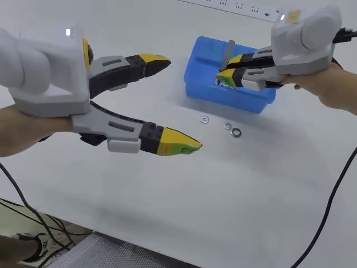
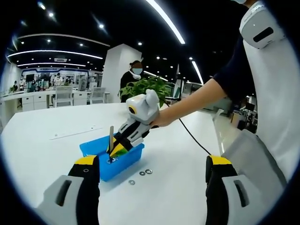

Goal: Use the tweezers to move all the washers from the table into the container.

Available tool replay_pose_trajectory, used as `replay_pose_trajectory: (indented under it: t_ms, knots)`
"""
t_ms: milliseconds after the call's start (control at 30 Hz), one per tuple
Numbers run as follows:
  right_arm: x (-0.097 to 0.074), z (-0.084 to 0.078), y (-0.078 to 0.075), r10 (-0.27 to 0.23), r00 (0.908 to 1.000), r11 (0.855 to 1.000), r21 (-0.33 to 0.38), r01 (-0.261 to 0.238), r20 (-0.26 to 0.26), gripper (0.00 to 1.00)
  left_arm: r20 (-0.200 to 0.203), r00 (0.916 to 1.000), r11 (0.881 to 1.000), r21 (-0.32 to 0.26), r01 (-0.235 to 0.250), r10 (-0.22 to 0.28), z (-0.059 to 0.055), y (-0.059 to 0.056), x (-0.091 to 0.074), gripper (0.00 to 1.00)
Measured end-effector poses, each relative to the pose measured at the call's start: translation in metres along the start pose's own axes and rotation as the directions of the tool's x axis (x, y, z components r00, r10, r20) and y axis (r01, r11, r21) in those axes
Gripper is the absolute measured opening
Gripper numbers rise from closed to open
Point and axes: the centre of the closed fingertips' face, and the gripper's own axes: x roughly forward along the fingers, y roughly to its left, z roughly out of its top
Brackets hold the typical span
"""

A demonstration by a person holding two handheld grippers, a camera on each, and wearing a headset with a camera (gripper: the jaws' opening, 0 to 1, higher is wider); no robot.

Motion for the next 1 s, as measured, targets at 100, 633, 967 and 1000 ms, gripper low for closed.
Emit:
replay_pose_trajectory:
  t_ms: [100, 633, 967, 1000]
  knots:
    - [-0.001, 0.000, 0.000, -0.005, 1.0000, 1.000, 0.008, 0.005, 0.003, 0.11, -0.002, 1.0000, 1.000, 0.000, -0.002, 0.002, -0.001, -0.002, 0.000, 0.99]
    - [-0.017, 0.021, 0.002, -0.022, 0.9989, 1.000, 0.022, 0.021, 0.041, 0.08, 0.032, 0.9988, 0.999, 0.006, -0.037, 0.037, 0.014, 0.011, 0.008, 0.99]
    - [-0.026, 0.034, 0.020, 0.003, 0.9997, 0.998, -0.062, -0.001, 0.023, 0.08, 0.116, 0.9928, 0.999, 0.011, -0.033, 0.031, 0.046, 0.041, 0.034, 0.78]
    - [-0.026, 0.034, 0.021, 0.005, 0.9998, 0.997, -0.072, -0.004, 0.017, 0.08, 0.115, 0.9931, 0.999, 0.031, -0.027, 0.023, 0.049, 0.042, 0.037, 0.73]
